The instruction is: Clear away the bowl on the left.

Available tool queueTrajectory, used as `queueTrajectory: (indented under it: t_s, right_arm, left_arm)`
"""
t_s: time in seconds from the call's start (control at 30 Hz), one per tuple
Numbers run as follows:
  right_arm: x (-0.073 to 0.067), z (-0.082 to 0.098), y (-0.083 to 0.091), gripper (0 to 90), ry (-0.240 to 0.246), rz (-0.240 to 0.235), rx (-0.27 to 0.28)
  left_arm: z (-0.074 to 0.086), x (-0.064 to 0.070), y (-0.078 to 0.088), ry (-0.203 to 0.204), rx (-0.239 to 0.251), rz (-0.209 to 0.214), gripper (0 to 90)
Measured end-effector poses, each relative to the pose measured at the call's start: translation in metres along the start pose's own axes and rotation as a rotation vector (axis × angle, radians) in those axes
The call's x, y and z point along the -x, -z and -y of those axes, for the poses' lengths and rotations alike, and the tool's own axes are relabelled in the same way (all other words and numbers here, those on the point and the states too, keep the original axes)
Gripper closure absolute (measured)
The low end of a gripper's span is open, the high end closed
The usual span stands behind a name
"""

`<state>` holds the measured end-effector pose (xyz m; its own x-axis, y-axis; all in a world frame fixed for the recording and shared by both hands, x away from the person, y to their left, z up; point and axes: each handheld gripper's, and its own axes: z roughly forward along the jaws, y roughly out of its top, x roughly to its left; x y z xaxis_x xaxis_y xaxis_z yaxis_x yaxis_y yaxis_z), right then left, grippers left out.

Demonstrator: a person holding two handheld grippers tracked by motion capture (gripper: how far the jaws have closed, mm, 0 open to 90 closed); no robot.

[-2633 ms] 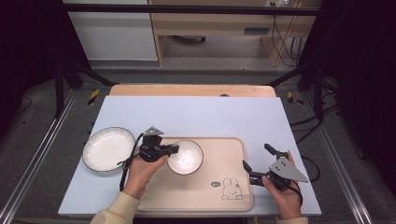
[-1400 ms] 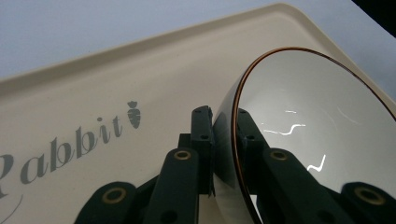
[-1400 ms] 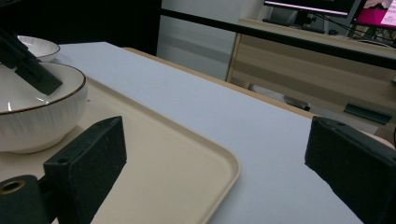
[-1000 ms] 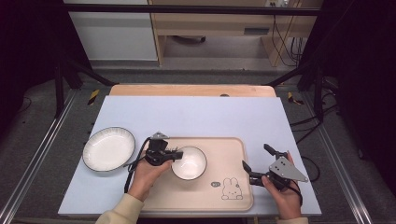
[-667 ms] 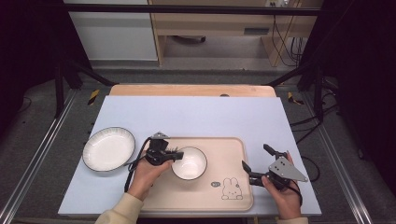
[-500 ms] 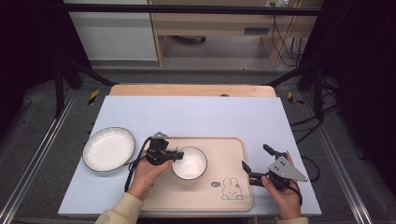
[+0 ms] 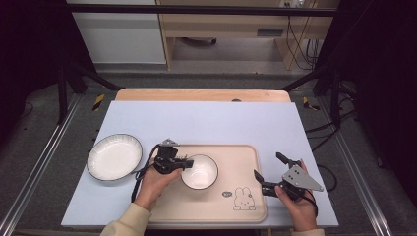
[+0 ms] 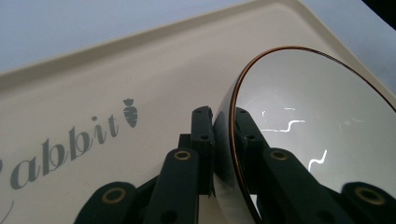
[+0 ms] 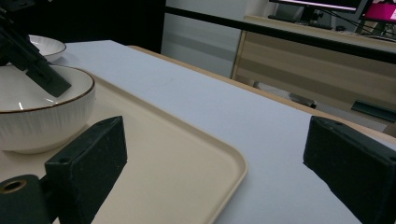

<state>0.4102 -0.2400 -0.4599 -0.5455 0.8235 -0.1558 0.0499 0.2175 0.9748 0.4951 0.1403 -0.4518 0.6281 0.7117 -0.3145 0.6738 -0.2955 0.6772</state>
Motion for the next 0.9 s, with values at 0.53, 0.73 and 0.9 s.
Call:
queueTrajectory:
  t_s: [0.53,0.73,0.9]
  right_arm:
    - [0.0004,0.0002,0.0002,5.9,-0.005,0.003,-0.002]
    - [0.0005,0.0002,0.0002,5.9,-0.006,0.003,-0.001]
    - [0.0004,0.0003,-0.0001,5.9,-0.005,0.003,-0.002]
  left_arm:
    - [0.0004,0.0012,0.0000,-0.014,0.006,-0.012,81.1]
    - [0.0005,0.0025,0.0013,-0.026,0.005,-0.017,79.3]
    - [-0.0001,0.0056,0.0045,-0.038,0.022,-0.027,74.9]
